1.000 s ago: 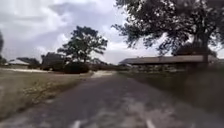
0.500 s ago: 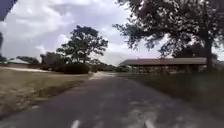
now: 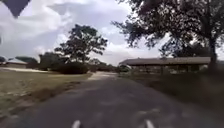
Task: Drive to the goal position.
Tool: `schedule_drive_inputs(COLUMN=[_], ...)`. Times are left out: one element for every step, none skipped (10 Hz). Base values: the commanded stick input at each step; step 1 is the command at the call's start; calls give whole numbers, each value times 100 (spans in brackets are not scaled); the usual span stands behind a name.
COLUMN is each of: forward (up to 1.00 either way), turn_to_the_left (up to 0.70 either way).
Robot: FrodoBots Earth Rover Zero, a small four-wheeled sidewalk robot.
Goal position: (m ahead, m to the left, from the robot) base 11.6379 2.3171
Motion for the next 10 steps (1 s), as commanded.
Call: schedule_drive_inputs(forward=[85,85,85,85,85,85,85,85,85,85], turn_to_the_left=[0,0,0,0,0,0,0,0,0,0])
